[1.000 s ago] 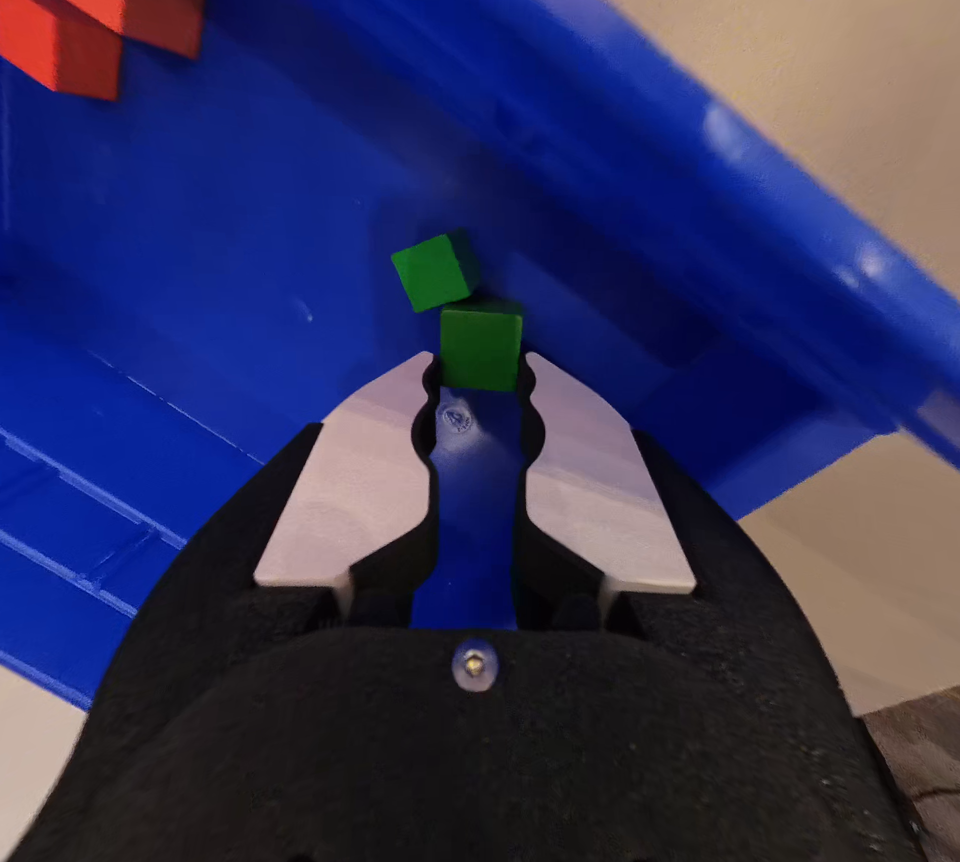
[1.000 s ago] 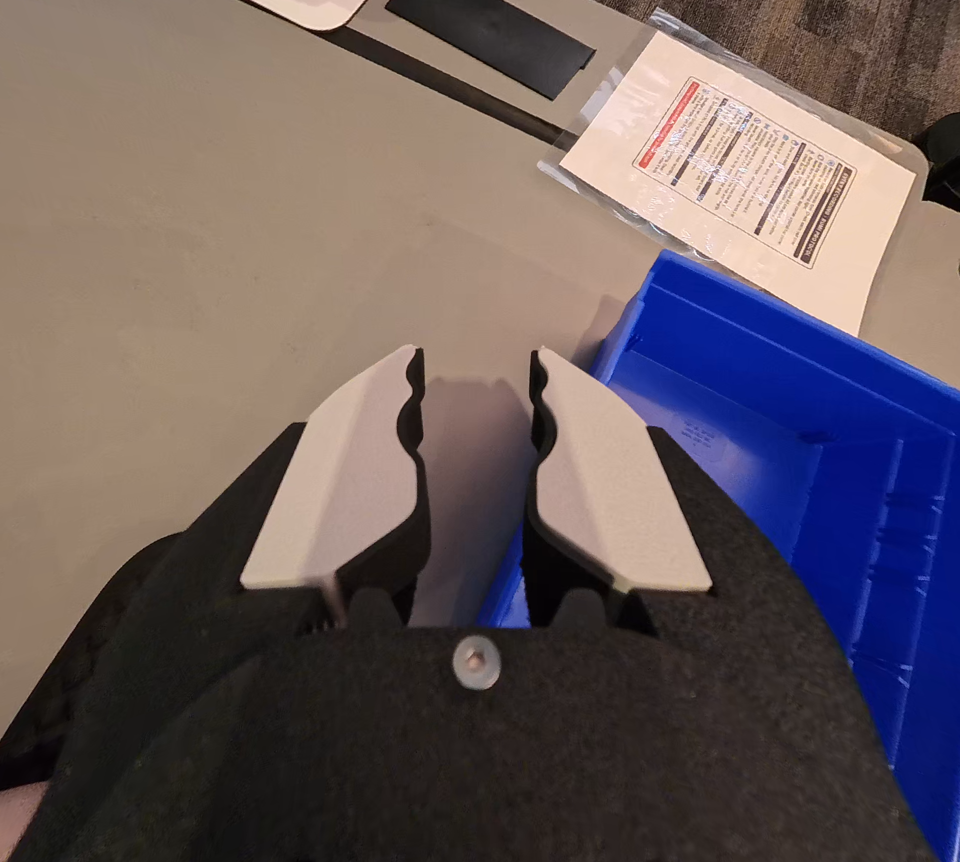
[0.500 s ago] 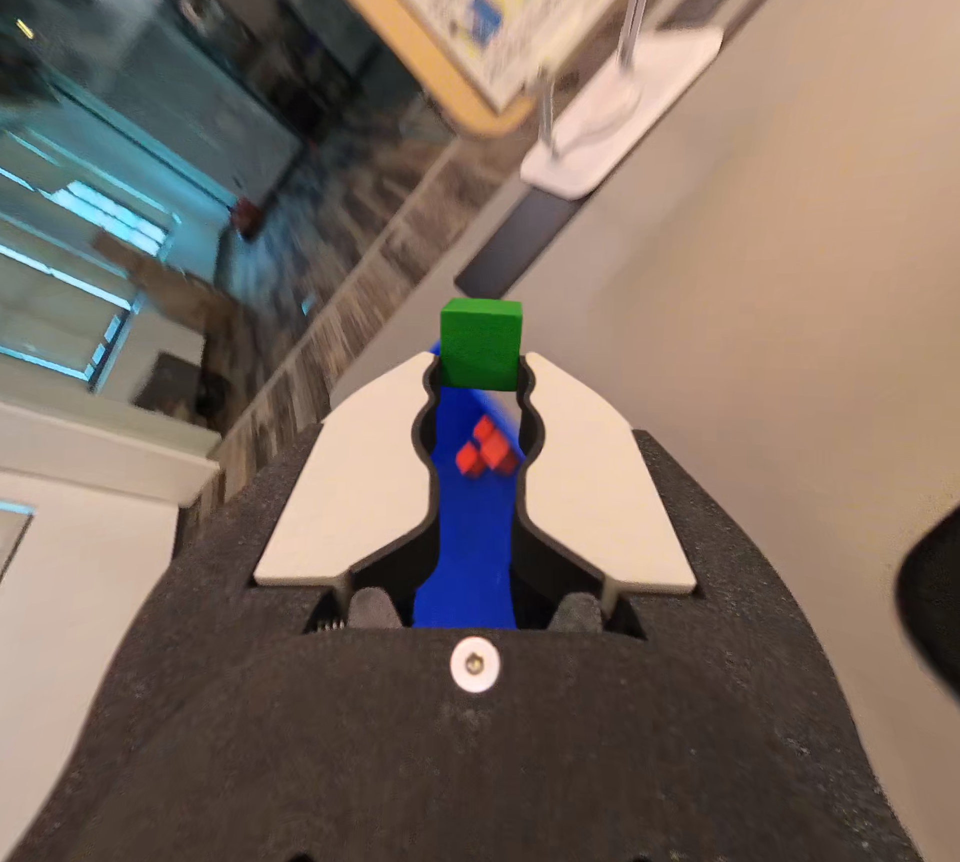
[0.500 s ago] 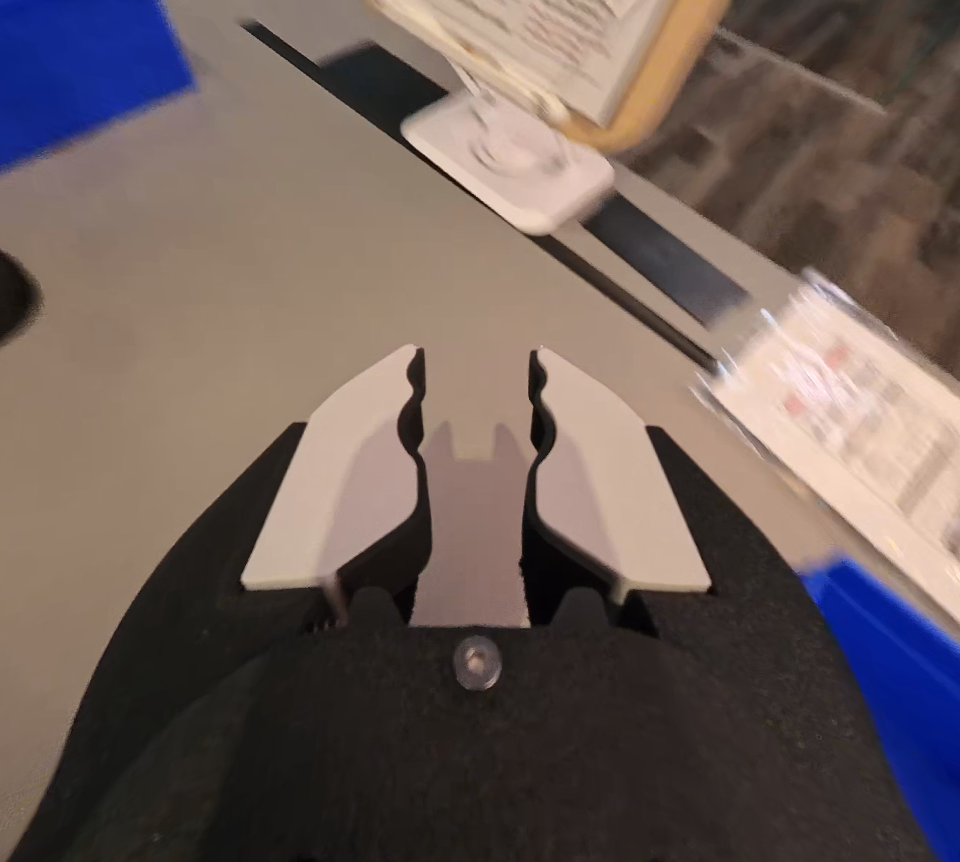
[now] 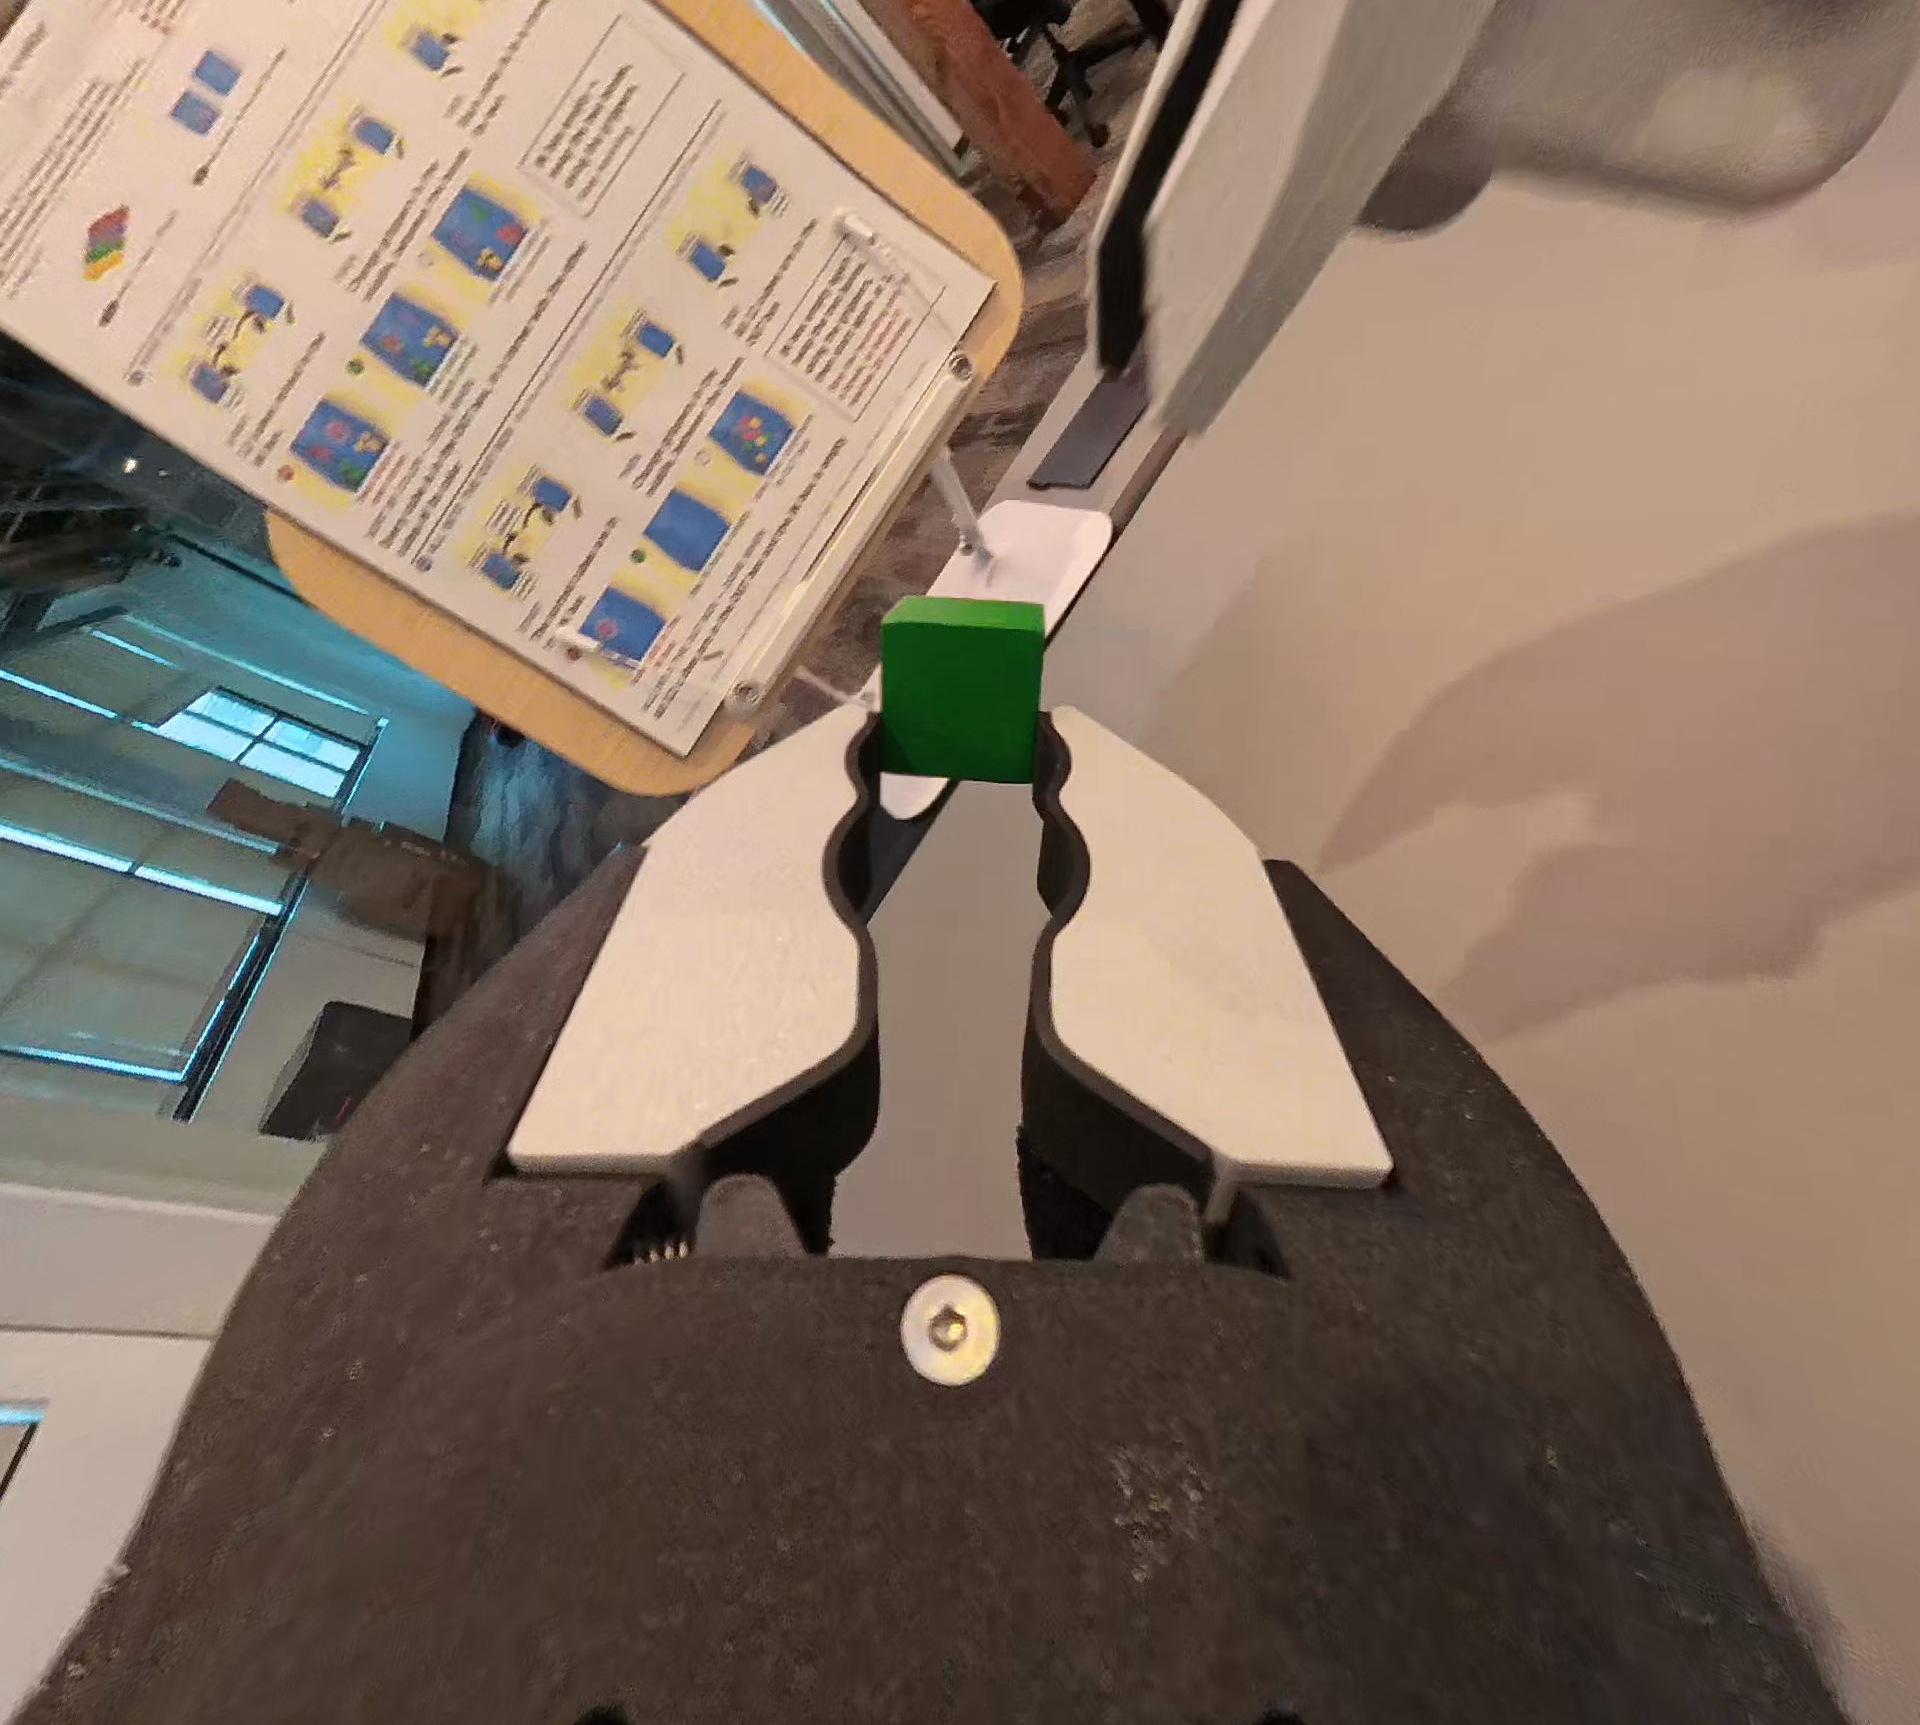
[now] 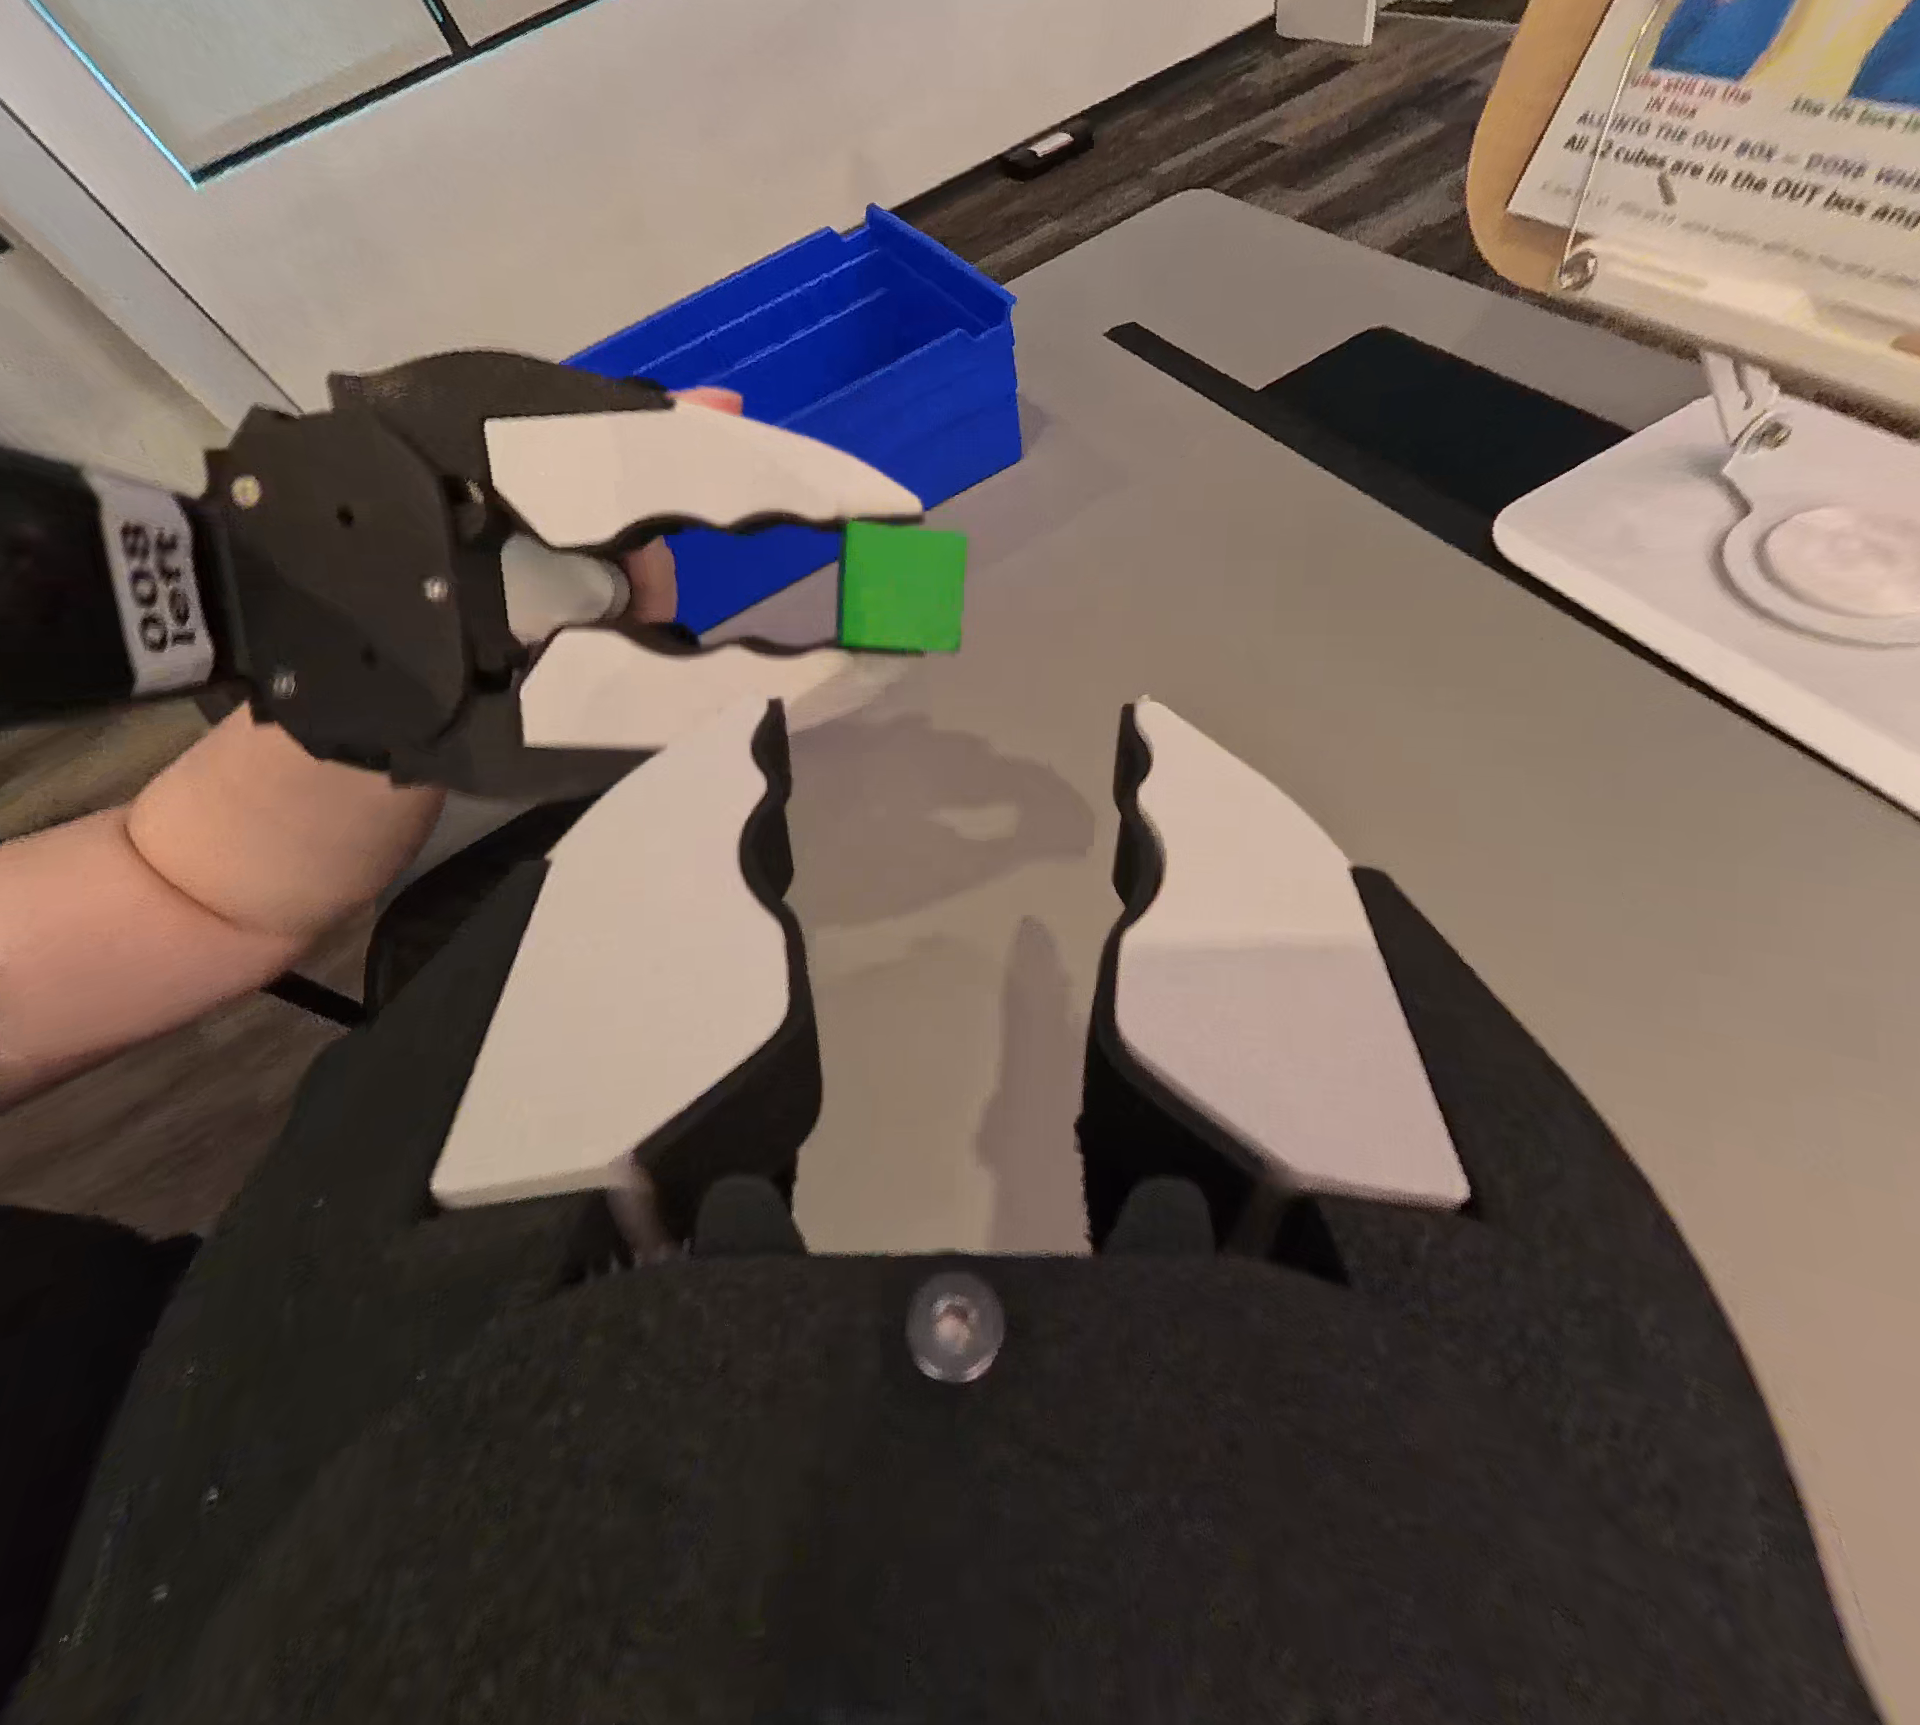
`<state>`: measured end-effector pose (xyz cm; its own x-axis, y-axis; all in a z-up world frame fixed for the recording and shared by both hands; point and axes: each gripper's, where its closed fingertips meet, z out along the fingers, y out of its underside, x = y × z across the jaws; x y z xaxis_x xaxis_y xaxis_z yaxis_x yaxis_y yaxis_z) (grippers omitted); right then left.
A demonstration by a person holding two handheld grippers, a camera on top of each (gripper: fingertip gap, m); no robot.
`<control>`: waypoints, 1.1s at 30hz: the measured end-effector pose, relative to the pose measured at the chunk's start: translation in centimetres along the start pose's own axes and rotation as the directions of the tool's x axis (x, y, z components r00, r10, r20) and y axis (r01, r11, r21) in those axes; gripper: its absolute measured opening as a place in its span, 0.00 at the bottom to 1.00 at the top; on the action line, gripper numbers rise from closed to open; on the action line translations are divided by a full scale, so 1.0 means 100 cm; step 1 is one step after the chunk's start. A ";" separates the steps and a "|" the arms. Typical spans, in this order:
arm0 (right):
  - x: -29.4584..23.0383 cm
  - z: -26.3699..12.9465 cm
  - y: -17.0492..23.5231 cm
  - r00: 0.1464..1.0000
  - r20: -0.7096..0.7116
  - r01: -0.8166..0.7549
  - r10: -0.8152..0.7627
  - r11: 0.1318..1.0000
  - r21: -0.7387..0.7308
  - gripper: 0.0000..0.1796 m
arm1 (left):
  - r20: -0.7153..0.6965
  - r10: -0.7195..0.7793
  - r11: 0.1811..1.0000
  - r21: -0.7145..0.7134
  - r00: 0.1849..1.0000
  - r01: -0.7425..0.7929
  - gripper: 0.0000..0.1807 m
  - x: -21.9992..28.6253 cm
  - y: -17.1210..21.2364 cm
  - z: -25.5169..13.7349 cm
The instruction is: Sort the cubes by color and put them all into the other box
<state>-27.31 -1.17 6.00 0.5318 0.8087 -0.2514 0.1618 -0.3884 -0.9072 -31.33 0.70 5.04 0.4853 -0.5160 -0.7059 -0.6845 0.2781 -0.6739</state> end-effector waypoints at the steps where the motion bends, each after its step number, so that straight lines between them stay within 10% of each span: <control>1: 0.001 0.003 0.002 1.000 0.006 -0.028 0.028 1.000 0.002 0.33 | -0.014 0.002 1.000 0.009 1.000 -0.002 0.15 0.006 -0.005 0.003; 16: 0.015 -0.019 -0.001 1.000 0.021 0.016 -0.015 0.999 -0.039 0.15 | -0.083 -0.077 0.997 0.018 0.994 0.079 0.23 0.031 -0.013 0.008; 22: 0.102 -0.173 -0.002 0.927 -0.360 0.066 -0.105 0.991 -0.120 0.15 | -0.109 -0.139 0.990 -0.030 0.984 0.136 0.23 0.039 0.017 -0.007; 28: 0.198 -0.381 0.148 0.582 -0.777 -0.449 0.240 0.891 -0.061 0.15 | -0.111 -0.180 0.983 -0.055 0.977 0.175 0.20 0.043 0.040 -0.023; 33: 0.232 -0.409 0.229 0.514 -0.719 -0.605 0.467 0.792 0.082 0.15 | -0.128 -0.238 0.970 -0.086 0.963 0.229 0.18 0.045 0.053 -0.021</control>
<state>22.70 -9.33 -6.79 0.9470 -0.0831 -0.3104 -0.2615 -0.7607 -0.5941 -33.92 -1.84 -1.26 0.5608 -0.6667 -0.4910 -0.5996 0.0820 -0.7961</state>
